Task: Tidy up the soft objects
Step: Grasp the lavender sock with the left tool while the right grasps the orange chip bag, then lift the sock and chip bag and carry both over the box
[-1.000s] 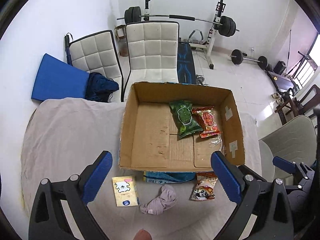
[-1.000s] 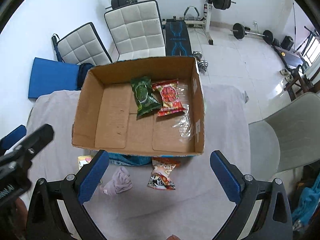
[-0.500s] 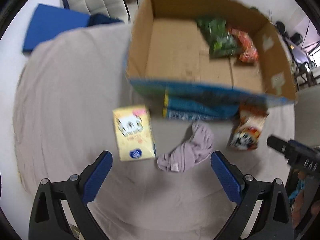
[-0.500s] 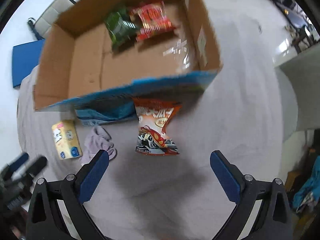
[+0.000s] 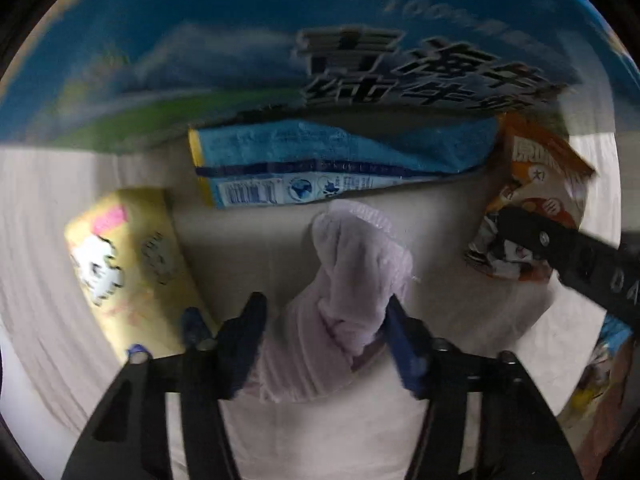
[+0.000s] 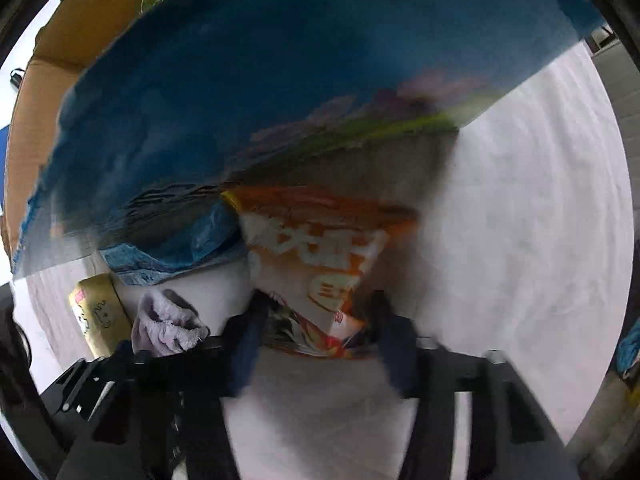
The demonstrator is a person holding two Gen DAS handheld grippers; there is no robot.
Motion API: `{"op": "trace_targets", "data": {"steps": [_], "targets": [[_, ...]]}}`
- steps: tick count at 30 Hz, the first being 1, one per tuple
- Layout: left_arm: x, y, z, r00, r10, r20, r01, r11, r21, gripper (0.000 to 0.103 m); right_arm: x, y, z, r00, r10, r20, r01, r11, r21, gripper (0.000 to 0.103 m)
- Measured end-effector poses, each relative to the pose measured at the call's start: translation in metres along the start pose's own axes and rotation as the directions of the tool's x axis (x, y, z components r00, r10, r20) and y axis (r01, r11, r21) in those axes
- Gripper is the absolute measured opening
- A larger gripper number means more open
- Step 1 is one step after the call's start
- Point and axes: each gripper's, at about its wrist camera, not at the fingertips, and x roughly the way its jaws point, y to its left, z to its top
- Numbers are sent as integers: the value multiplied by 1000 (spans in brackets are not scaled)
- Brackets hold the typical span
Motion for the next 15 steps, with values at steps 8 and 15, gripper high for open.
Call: {"op": "trace_targets", "data": {"steps": [8, 15], "targets": [[2, 19, -38, 988, -146, -45, 132, 962, -239, 48, -5, -21, -31, 989, -68, -131, 52, 991, -120, 28], [22, 9, -46, 991, -119, -54, 106, 975, -194, 49, 4, -40, -33, 992, -52, -113, 44, 996, -72, 48]]}}
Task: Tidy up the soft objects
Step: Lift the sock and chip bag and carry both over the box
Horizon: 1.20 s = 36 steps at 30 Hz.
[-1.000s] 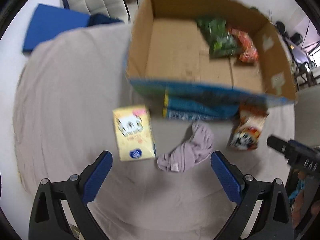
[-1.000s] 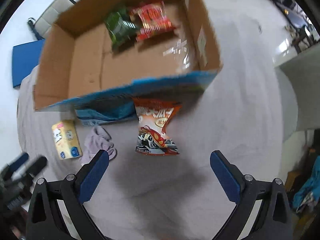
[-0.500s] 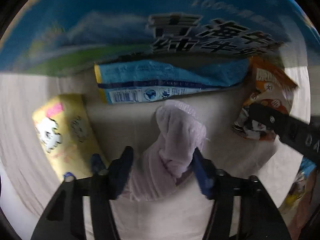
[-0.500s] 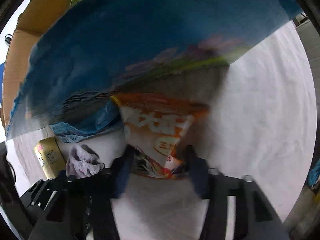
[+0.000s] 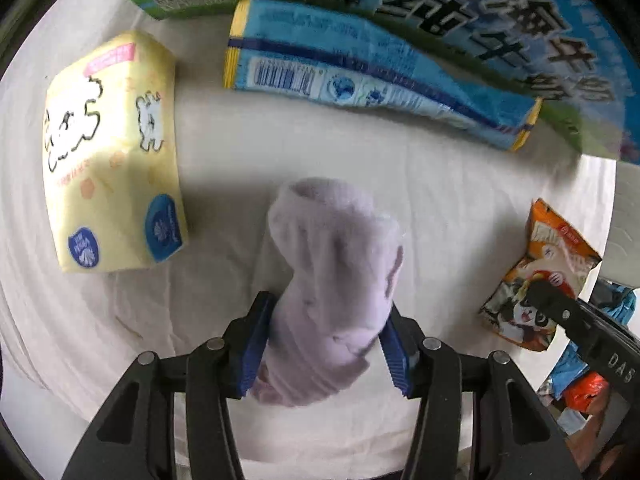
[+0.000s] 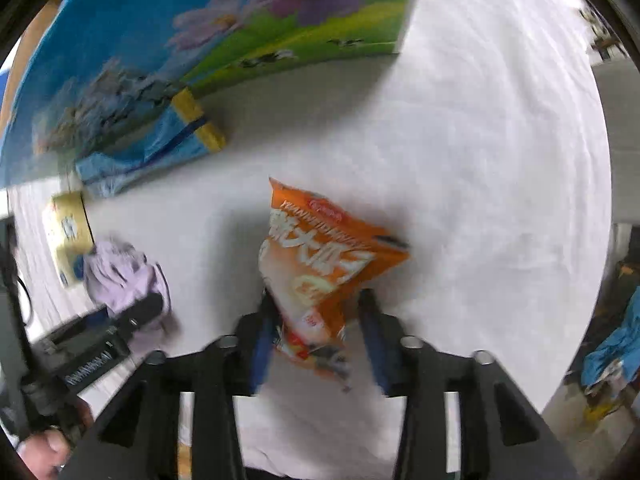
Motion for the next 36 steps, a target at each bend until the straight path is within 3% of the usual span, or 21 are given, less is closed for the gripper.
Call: {"op": "trace_targets", "data": {"steps": [2, 3, 4, 8, 13, 20, 27, 29, 36], "targets": [[5, 0, -4, 1000, 8, 5, -8, 1000, 12, 47, 5, 0, -1, 1000, 5, -1, -5, 1000, 14, 48], [4, -1, -6, 1000, 8, 14, -8, 1000, 11, 40, 7, 1, -3, 1000, -1, 6, 1, 1000, 16, 47], [4, -1, -7, 1000, 6, 18, -6, 1000, 11, 39, 8, 1, -3, 1000, -2, 10, 1, 1000, 13, 40], [-8, -4, -14, 999, -10, 43, 10, 1000, 2, 38, 5, 11, -8, 999, -31, 17, 31, 999, -17, 33], [-34, -7, -19, 995, -20, 100, 20, 1000, -3, 38, -5, 25, -21, 1000, -6, 19, 7, 998, -68, 32], [-74, -19, -43, 983, -36, 180, 31, 999, 27, 38, -50, 41, -48, 997, 39, 71, -27, 986, -164, 32], [-133, -31, -73, 955, -63, 290, 39, 995, 88, 38, -105, 60, -48, 991, 46, 126, -16, 973, -229, 32], [-158, -17, -76, 946, -76, 315, 45, 993, 105, 38, -117, 64, -44, 989, 58, 132, -25, 971, -237, 32], [-223, -28, -49, 905, -142, 401, 84, 984, 157, 38, -179, 68, -42, 973, 135, 187, -77, 954, -290, 32]]}}
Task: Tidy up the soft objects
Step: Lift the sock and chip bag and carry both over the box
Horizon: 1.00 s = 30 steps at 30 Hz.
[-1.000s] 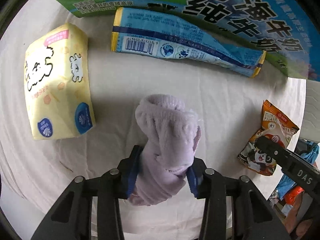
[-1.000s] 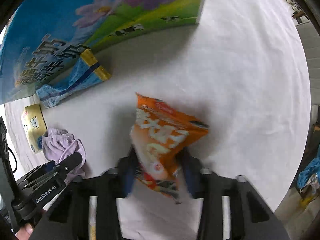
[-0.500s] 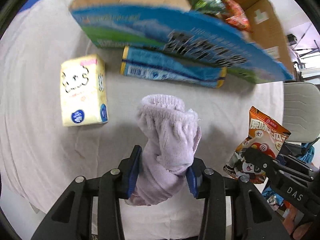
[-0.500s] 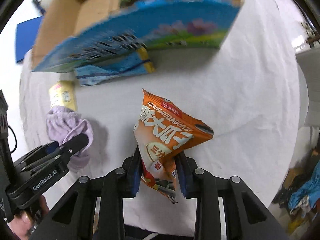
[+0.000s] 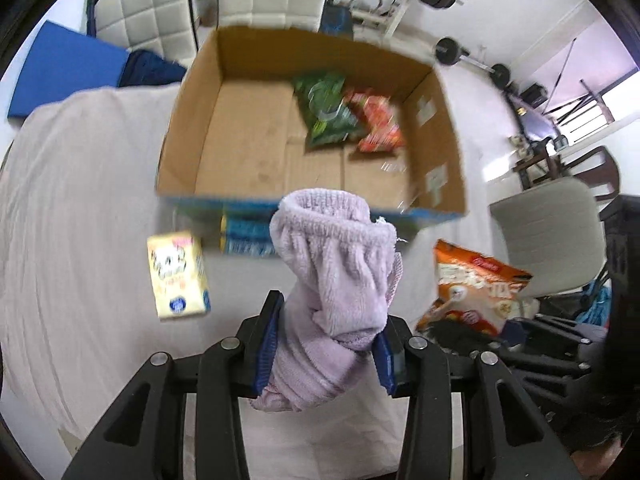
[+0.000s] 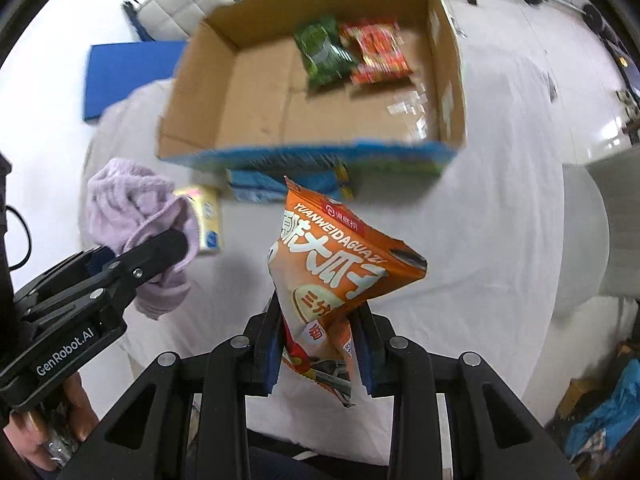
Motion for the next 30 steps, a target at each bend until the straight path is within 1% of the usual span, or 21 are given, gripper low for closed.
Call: {"op": "trace_targets", "data": {"steps": [3, 6, 10, 12, 15, 17, 20, 26, 30], "targets": [[-12, -1, 26, 999, -18, 46, 18, 1000, 12, 38, -13, 4, 18, 999, -2, 33, 3, 1000, -22, 32], [-16, 2, 52, 996, -9, 86, 8, 1000, 12, 38, -22, 6, 44, 998, -13, 58, 15, 999, -34, 32], [-14, 14, 92, 996, -4, 88, 5, 1000, -9, 38, -18, -4, 88, 998, -29, 47, 30, 999, -23, 32], [-5, 19, 113, 997, 17, 77, -16, 1000, -13, 38, -12, -10, 105, 998, -44, 38, 44, 999, -17, 32], [17, 30, 144, 999, 39, 35, -38, 999, -30, 38, 9, -20, 135, 997, -72, 5, 72, 997, -13, 32], [34, 36, 160, 1000, 30, -6, -30, 998, -50, 38, 25, -25, 150, 995, -100, -16, 99, 995, -22, 32], [61, 45, 181, 998, 28, -65, -32, 997, -69, 38, 47, -29, 165, 992, -110, -63, 107, 993, -42, 32], [114, 44, 206, 985, 72, -157, -79, 996, -41, 38, 96, -35, 177, 978, -136, -155, 124, 989, -84, 32], [148, 46, 216, 974, 93, -208, -99, 995, -18, 38, 116, -39, 177, 971, -137, -197, 117, 987, -110, 32]]}}
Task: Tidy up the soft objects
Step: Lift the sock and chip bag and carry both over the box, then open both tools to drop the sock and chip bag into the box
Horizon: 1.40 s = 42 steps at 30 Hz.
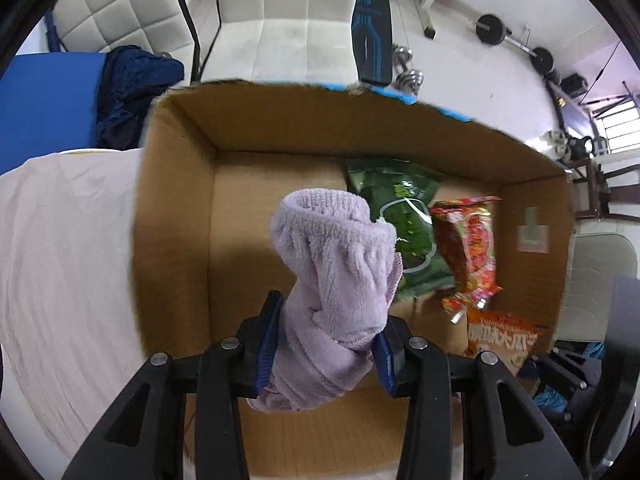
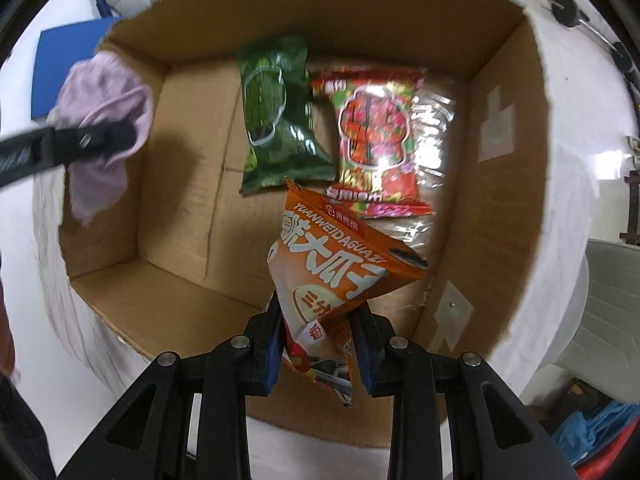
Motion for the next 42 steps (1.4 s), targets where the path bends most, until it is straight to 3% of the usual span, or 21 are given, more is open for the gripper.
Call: {"op": "trace_targets", "data": {"steps": [9, 13, 22, 25, 32, 34, 37, 39, 42], "targets": [[37, 2, 43, 997, 11, -74, -12, 1000, -17, 40, 25, -6, 10, 998, -29, -53, 28, 1000, -11, 35], [38, 3, 51, 997, 1, -82, -4, 999, -34, 44, 22, -5, 10, 998, -38, -55, 38, 999, -6, 56], [17, 5, 45, 999, -24, -46, 21, 998, -62, 53, -1, -4, 6, 999, -33, 3, 33, 999, 40, 62], [1, 4, 34, 1000, -17, -7, 17, 999, -50, 61, -5, -2, 3, 1000, -20, 15, 19, 998, 66, 62], [-36, 5, -10, 996, 16, 83, -15, 1000, -16, 64, -17, 8, -10, 998, -33, 50, 28, 995, 96, 62], [-45, 7, -24, 993, 22, 118, -19, 999, -29, 84, -16, 13, -15, 997, -44, 61, 38, 994, 101, 62], [-55, 9, -44, 988, 23, 153, -17, 999, -44, 93, -21, 16, -22, 996, -48, 71, 40, 993, 108, 62], [-62, 9, -56, 985, 26, 171, -17, 999, -50, 93, -27, 20, -28, 994, -61, 86, 51, 992, 112, 65], [-73, 8, -73, 978, 32, 207, -21, 998, -57, 95, -37, 22, -35, 991, -77, 108, 64, 991, 119, 79]]}}
